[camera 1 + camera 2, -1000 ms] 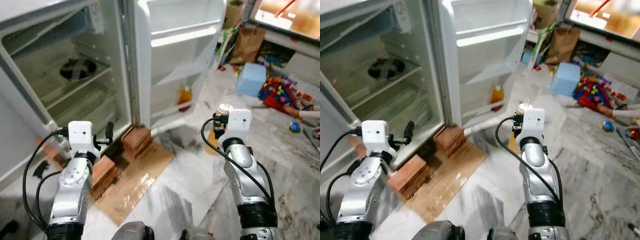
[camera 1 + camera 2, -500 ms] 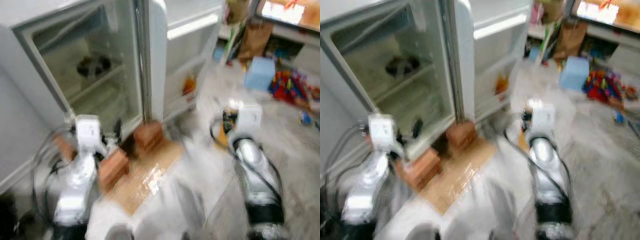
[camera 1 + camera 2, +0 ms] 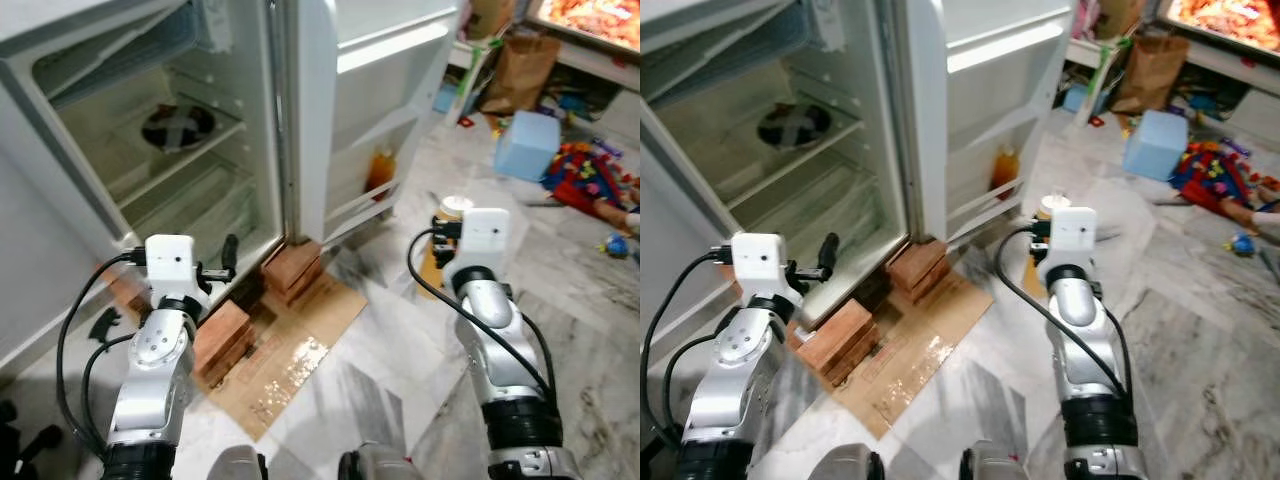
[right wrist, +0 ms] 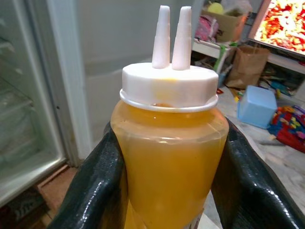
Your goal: Restocking fridge
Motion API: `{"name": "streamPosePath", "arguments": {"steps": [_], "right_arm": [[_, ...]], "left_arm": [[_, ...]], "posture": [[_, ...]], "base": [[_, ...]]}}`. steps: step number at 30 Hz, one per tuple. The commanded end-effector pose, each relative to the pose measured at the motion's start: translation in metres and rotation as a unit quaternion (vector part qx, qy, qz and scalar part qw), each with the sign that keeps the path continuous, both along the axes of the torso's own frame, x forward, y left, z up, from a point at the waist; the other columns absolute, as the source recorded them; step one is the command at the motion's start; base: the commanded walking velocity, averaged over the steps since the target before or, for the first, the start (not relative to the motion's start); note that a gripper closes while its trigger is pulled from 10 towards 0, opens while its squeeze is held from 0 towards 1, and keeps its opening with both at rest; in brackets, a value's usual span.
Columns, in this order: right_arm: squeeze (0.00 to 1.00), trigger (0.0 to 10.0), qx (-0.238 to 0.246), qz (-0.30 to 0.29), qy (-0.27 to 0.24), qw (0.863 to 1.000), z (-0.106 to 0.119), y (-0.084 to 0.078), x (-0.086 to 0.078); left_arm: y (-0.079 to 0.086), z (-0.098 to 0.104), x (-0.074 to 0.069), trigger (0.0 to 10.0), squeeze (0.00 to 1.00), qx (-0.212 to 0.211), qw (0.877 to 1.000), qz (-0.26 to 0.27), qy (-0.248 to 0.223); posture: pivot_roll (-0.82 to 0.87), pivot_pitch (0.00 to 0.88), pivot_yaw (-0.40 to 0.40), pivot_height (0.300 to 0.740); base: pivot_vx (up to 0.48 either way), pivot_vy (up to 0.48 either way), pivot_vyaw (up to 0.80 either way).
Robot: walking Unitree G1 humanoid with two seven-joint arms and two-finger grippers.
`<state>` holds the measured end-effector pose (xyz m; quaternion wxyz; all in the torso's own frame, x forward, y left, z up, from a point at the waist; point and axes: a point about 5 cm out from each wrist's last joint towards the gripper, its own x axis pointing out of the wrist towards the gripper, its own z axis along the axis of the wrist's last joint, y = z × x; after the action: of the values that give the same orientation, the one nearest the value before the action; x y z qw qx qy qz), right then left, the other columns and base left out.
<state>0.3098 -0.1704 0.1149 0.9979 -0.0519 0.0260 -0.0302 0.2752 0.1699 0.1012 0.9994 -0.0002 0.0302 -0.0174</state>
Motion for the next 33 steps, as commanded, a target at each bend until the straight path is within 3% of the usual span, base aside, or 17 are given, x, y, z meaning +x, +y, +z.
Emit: {"name": "streamPosePath", "arguments": {"steps": [1,7,14,20,33], "right_arm": [[0.00,10.0,-0.006,-0.006,-0.014,1.000,0.0061,-0.0068,0.0004],[0.00,10.0,-0.006,-0.002,-0.017,1.000,0.0072,-0.0047,0.0015],[0.00,10.0,-0.008,0.002,-0.016,1.000,0.0079,-0.0045,0.0027],[0.00,10.0,-0.007,0.004,-0.017,1.000,0.0080,-0.0041,0.0032],[0.00,10.0,-0.002,0.011,-0.021,1.000,0.0095,-0.0030,0.0054]], "left_arm": [[-0.0039,0.0033,0.0017,10.0,0.00,-0.001,1.000,-0.005,-0.010],[-0.0048,0.0035,0.0031,10.0,0.00,0.002,1.000,-0.004,-0.010],[-0.0061,0.0034,0.0035,10.0,0.00,0.001,1.000,-0.002,-0.009],[-0.0068,0.0021,0.0038,10.0,0.00,-0.006,1.000,0.004,-0.004],[-0.0063,-0.0007,0.0041,10.0,0.00,-0.006,1.000,0.012,0.003]], "posture": [[0.02,0.083,-0.004,0.740],[0.02,0.083,-0.004,0.740],[0.02,0.083,-0.006,0.740],[0.02,0.083,-0.006,0.740],[0.01,0.083,-0.015,0.740]], "base": [[0.401,0.000,0.51],[0.459,0.000,0.55],[0.440,0.000,0.00],[0.346,-0.324,0.00],[0.000,-0.310,0.00]]}}
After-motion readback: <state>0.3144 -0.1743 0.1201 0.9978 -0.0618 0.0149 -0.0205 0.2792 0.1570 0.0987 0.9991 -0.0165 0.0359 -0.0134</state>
